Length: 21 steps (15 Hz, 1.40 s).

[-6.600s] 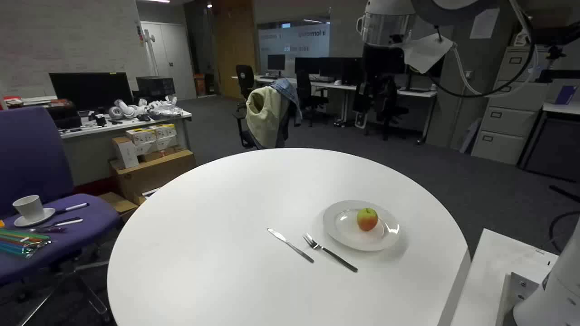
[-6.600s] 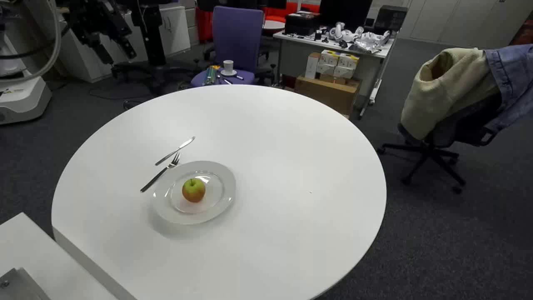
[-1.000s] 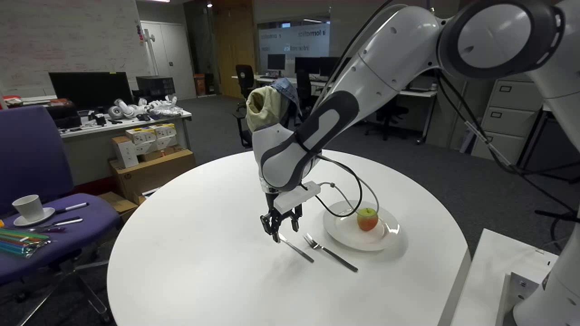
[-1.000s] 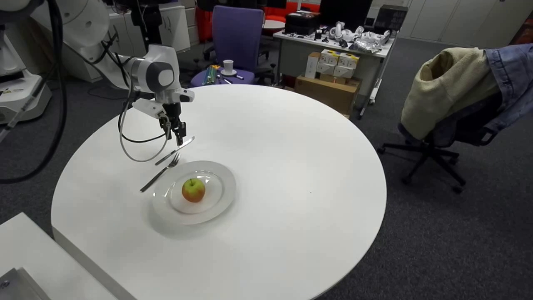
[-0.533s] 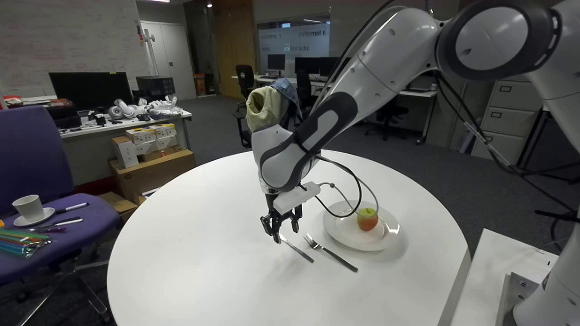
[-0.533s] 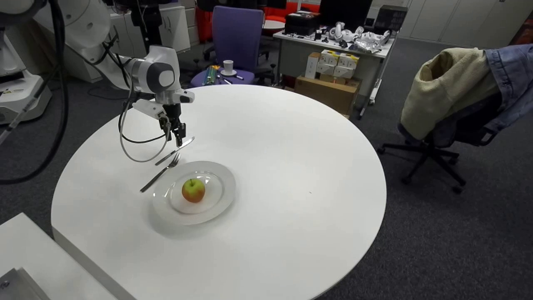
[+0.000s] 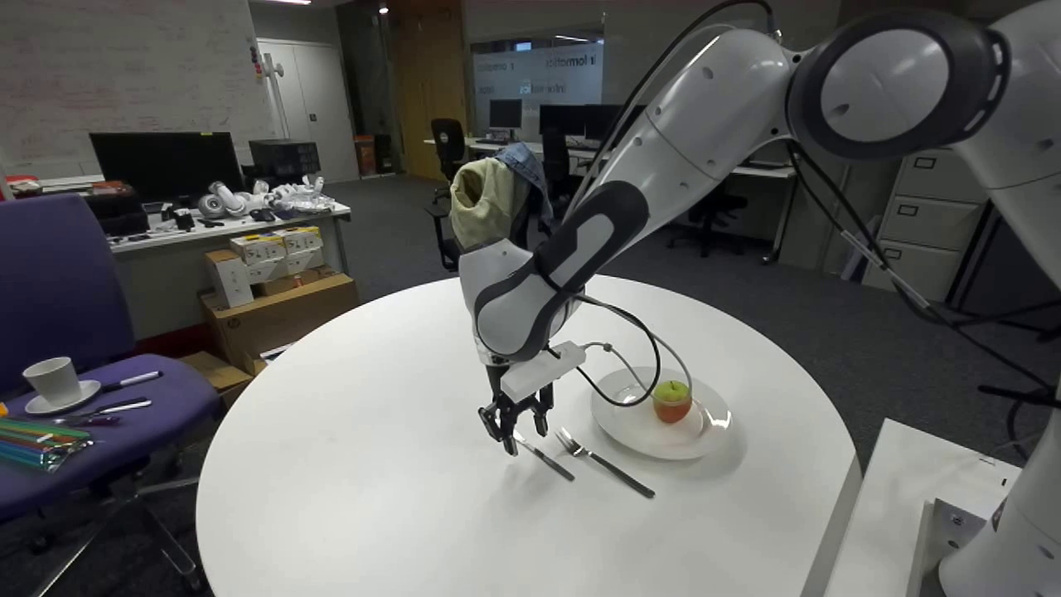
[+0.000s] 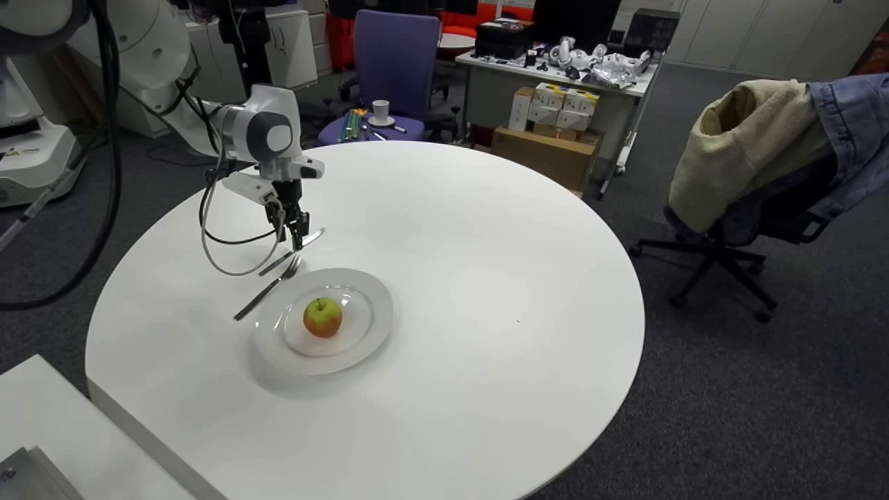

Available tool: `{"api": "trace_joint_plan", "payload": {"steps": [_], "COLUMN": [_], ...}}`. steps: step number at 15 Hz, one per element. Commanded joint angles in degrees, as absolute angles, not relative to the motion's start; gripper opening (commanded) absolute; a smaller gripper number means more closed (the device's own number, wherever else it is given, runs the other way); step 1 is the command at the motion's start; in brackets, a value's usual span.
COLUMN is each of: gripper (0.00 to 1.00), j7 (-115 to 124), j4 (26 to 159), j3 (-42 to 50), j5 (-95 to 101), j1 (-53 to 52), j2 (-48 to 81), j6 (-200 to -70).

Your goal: Move the knife to the other side of the plate

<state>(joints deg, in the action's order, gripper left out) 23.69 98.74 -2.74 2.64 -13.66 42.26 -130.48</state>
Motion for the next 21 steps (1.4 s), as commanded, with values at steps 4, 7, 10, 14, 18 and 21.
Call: {"api": "trace_joint_plan", "payload": {"steps": [4,7,10,14,18,21], "gripper": [0.67,0.65,0.63,0.63,0.62,0.63], "j7": [22.54,22.45,22.42,22.28,22.15,21.96], "j4": [96.31,96.36,96.36,96.45,96.75,96.96], "j3": [-2.48,-2.51,-2.51,-2.52,-2.42,-2.45], "j5": [1.28,1.2,1.18,1.17,1.24,1.1], "j1": [-13.91,-13.81,-13.78,-13.71,-13.6,-13.36], "j2": [43.59,43.62,43.59,43.67,43.92,43.99], "j6": [-127.44,-127.43,-127.45,-127.51,-127.76,-127.9]}}
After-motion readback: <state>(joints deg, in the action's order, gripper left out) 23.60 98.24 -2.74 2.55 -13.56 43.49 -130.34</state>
